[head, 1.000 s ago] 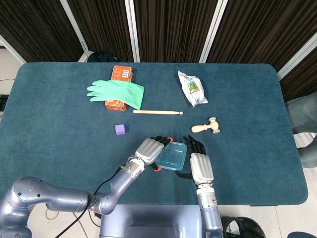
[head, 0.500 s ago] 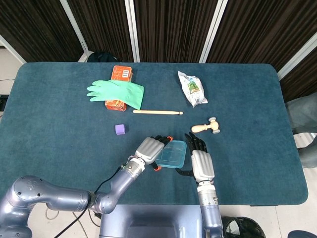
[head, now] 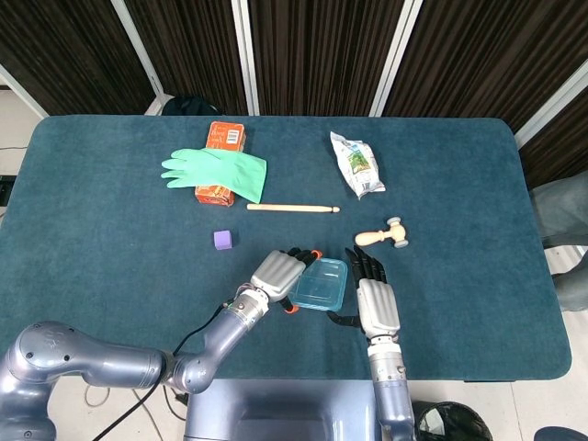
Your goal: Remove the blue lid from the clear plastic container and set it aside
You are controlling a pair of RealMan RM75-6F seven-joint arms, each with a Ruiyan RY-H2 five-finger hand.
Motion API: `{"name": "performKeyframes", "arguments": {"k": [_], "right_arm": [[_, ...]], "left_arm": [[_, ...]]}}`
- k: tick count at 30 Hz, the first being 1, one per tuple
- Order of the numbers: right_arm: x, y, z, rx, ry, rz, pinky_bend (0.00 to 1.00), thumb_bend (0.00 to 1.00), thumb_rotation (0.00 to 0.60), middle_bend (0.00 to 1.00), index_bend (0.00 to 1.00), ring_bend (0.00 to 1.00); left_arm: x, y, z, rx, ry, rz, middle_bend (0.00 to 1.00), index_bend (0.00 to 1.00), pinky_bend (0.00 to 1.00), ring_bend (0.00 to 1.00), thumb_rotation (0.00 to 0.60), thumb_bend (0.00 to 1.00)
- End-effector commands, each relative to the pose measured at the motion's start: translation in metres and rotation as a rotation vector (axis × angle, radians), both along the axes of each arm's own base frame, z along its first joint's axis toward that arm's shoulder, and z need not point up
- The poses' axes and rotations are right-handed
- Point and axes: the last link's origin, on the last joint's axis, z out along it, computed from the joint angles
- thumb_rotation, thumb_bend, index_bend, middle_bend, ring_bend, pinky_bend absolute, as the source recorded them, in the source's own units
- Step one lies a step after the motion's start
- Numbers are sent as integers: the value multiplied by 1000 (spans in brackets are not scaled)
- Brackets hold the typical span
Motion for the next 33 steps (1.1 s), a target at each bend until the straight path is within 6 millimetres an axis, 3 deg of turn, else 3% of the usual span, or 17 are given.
{"name": "performKeyframes", "arguments": {"k": [1, 33], "right_arm": [[-1, 0, 0, -1, 1, -2, 0, 230, 600, 0, 0, 0], [2, -11, 7, -33, -11, -25, 0, 230, 600, 0, 0, 0]], "left_arm": [[0, 0, 0, -4, 7, -1, 208, 146, 354, 164, 600, 136], [-5, -1, 3, -5, 90, -81, 232, 173, 385, 210, 600, 159]]}}
